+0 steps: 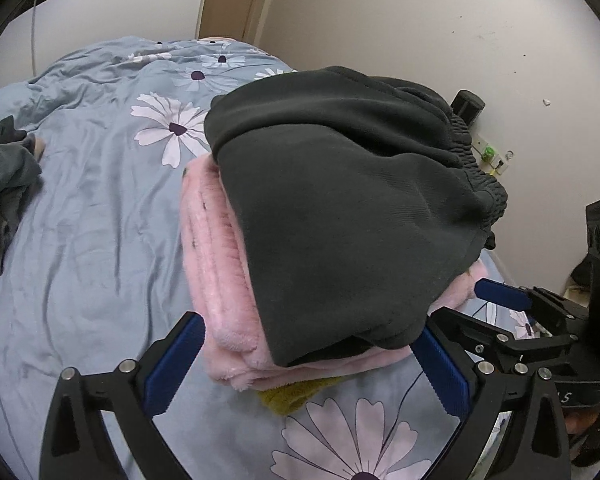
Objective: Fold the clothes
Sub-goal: 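Release the sweatpants on the pink towels and open both tools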
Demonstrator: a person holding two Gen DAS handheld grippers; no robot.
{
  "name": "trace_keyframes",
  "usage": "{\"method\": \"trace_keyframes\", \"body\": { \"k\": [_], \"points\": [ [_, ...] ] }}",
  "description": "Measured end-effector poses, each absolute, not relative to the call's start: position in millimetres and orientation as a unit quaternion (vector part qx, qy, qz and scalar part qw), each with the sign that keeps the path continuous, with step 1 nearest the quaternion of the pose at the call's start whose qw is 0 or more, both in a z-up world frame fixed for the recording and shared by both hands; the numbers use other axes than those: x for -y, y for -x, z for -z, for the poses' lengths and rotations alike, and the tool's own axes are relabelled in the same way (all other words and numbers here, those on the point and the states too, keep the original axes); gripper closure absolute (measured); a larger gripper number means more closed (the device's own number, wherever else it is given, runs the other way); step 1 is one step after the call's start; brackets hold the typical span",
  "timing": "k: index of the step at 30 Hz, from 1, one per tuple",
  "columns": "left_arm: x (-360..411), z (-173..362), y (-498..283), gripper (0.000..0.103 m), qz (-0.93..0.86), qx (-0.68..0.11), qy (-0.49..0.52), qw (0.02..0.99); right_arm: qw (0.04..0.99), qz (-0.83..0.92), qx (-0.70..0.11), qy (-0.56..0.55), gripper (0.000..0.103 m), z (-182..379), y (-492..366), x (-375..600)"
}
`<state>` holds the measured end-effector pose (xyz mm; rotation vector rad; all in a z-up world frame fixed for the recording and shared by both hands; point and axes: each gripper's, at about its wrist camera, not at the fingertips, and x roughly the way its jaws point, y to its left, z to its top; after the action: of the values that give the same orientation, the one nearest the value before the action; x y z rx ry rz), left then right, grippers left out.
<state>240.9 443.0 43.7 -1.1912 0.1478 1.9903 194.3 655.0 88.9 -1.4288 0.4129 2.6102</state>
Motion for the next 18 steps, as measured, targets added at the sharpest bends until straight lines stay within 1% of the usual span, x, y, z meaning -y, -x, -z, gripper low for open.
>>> {"method": "trace_keyframes", "body": {
  "k": [6, 8, 10, 12, 18],
  "points": [
    [-446.7, -38.1, -245.4, 0.000, -0.786, -0.069, 0.473, 0.393, 0.081, -0.865, -0.129, 0.477, 0.012, -86.5, -194.8, -659.0],
    [-446.8, -37.8, -247.5, 0.000, -0.787, -0.070, 0.469, 0.394, 0.089, -0.863, -0.127, 0.480, 0.009, -85.4, -195.8, -661.3],
    [-446.8, -38.5, -249.2, 0.000, -0.791, -0.073, 0.464, 0.392, 0.097, -0.862, -0.129, 0.480, 0.002, -84.4, -197.5, -664.3],
    [-447.4, -39.5, -251.1, 0.000, -0.796, -0.079, 0.457, 0.388, 0.102, -0.862, -0.131, 0.479, 0.001, -83.9, -198.9, -667.2],
    [-448.6, -41.4, -253.3, 0.000, -0.805, -0.092, 0.444, 0.382, 0.109, -0.863, -0.122, 0.477, 0.000, -86.5, -195.8, -668.0]
  ]
}}
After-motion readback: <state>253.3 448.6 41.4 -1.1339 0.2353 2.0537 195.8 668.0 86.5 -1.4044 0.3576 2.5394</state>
